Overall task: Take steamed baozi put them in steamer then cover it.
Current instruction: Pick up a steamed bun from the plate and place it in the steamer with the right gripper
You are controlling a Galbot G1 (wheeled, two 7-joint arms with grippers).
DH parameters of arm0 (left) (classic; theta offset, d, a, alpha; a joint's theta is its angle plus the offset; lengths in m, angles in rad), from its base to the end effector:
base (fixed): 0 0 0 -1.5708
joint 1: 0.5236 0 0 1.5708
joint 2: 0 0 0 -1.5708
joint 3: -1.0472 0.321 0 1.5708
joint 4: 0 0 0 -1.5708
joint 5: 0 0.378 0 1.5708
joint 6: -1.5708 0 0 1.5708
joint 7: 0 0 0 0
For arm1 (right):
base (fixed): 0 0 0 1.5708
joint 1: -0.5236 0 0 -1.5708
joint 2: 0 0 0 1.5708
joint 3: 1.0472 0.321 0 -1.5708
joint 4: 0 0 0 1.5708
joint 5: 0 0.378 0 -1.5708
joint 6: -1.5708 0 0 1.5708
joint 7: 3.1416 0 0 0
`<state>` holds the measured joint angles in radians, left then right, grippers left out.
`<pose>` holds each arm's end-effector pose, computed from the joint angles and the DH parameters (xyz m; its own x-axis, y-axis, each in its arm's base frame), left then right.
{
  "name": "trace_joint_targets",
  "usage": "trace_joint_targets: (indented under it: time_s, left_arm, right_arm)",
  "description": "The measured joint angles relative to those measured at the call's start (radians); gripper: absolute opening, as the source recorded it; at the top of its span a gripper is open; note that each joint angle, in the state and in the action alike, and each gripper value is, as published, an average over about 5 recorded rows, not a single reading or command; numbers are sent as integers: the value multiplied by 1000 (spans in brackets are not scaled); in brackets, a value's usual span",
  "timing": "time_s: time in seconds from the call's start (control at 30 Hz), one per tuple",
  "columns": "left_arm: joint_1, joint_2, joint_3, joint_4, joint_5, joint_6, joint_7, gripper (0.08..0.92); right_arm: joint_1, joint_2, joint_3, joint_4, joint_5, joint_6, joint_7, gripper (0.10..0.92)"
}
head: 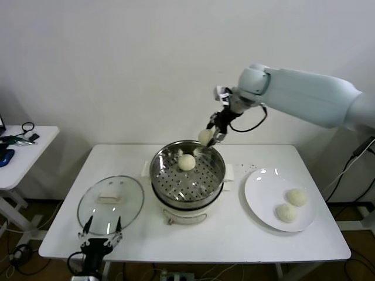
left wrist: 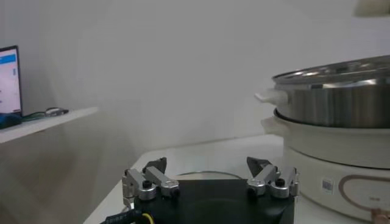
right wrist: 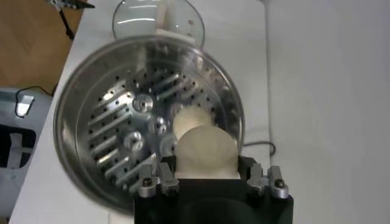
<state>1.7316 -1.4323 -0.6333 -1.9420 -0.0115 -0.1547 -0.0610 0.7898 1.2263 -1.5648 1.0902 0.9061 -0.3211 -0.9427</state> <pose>0.1595 0.0636 -0.3583 -0.9867 -0.0863 0.1375 -0.0618 0.9829 0.1734 0.5887 0.1067 -0.0114 -0.1610 -0.3710 0.9146 -0.9736 -0.0920 -0.2087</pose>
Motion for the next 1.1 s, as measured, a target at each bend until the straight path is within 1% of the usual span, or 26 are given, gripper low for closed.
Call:
trace_joint_targets:
  time_s: [0.23, 0.47, 0.87, 1.03, 1.1]
  left_arm:
    - [10, 4, 2, 1, 8, 2, -3, 823]
    - [9, 5, 12, 9, 20, 0, -5, 823]
    - [3, 4, 14, 20, 24, 4, -5, 823]
    - [2, 0, 14, 24, 26, 3, -7, 823]
    - [3, -1, 14, 25, 26, 3, -7, 823]
  right_arm:
    - [-36, 102, -23, -7, 30, -28, 50, 653]
    - [-88, 168, -29, -19, 30, -43, 81, 653]
    - [-169, 206, -32, -23, -2, -53, 105, 656]
    - [-186, 213, -29, -28, -16, -55, 108, 668]
    - [-190, 213, -30, -27, -21, -57, 109, 690]
